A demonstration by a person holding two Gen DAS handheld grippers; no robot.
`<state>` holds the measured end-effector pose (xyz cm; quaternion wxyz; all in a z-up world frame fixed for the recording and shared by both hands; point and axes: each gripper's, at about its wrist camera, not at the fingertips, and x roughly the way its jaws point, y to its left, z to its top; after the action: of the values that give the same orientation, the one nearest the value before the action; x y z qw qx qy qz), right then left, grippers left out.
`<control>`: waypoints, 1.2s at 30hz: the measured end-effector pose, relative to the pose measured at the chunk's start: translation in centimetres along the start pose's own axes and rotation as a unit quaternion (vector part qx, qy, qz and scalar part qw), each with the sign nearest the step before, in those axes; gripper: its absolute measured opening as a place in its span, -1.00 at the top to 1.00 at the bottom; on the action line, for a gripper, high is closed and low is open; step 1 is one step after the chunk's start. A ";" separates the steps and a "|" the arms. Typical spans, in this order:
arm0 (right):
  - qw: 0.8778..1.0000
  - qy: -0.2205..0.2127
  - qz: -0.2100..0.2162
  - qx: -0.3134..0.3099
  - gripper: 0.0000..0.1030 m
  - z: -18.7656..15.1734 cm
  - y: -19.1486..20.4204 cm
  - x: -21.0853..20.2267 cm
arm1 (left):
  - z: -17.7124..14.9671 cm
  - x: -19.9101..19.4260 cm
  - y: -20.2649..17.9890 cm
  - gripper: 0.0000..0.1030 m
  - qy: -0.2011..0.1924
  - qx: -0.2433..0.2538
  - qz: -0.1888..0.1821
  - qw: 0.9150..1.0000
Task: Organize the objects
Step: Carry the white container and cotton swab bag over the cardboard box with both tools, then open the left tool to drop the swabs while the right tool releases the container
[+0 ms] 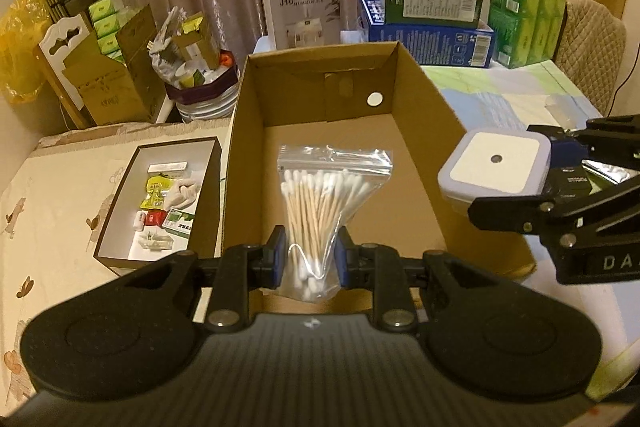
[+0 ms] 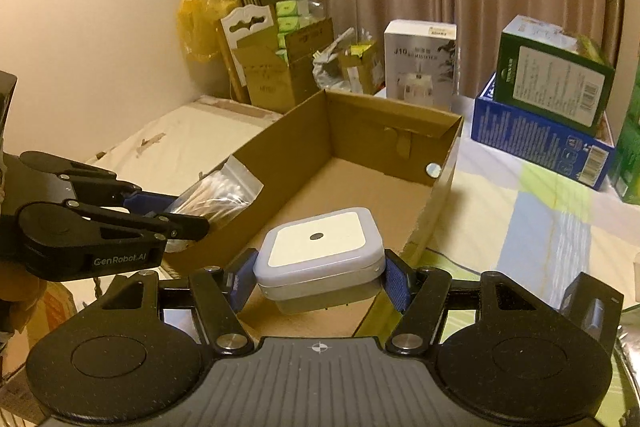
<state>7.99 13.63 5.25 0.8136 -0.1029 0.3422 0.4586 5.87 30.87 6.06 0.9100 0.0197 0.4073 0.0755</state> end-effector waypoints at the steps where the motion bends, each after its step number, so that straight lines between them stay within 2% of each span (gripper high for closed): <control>1: 1.000 0.002 0.001 0.001 -0.19 -0.1 -0.1 0.2 | 0.0 0.3 0.0 0.59 0.001 -0.001 -0.001 1.000; 4: 1.000 0.007 -0.001 -0.001 -0.19 -0.3 -0.1 0.8 | -0.1 1.1 -0.1 0.56 0.003 0.000 0.000 1.000; 6: 1.000 0.010 -0.001 0.000 -0.19 -0.3 -0.1 1.1 | -0.2 1.5 -0.1 0.29 0.002 -0.002 0.004 1.000; 21: 1.000 0.009 0.002 0.011 -0.20 -0.5 -0.5 1.2 | -0.2 0.8 0.7 0.16 -0.009 -0.016 0.009 1.000; 23: 1.000 0.005 0.006 0.021 -0.25 -0.4 -0.8 1.3 | -0.2 0.8 0.7 0.13 -0.009 -0.018 0.010 1.000; 25: 1.000 -0.002 0.008 0.028 -0.42 -0.3 -1.0 1.1 | -0.3 0.7 0.6 0.11 -0.010 -0.020 0.009 1.000; 36: 0.998 -0.028 -0.013 0.048 -0.45 -0.9 -2.5 -3.0 | -0.9 -1.7 -0.6 -0.05 -0.029 -0.040 0.001 0.999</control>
<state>8.59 9.79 6.18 0.8328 -0.0553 0.3392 0.4340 4.14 30.00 6.64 0.9214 -0.0139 0.3774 0.0919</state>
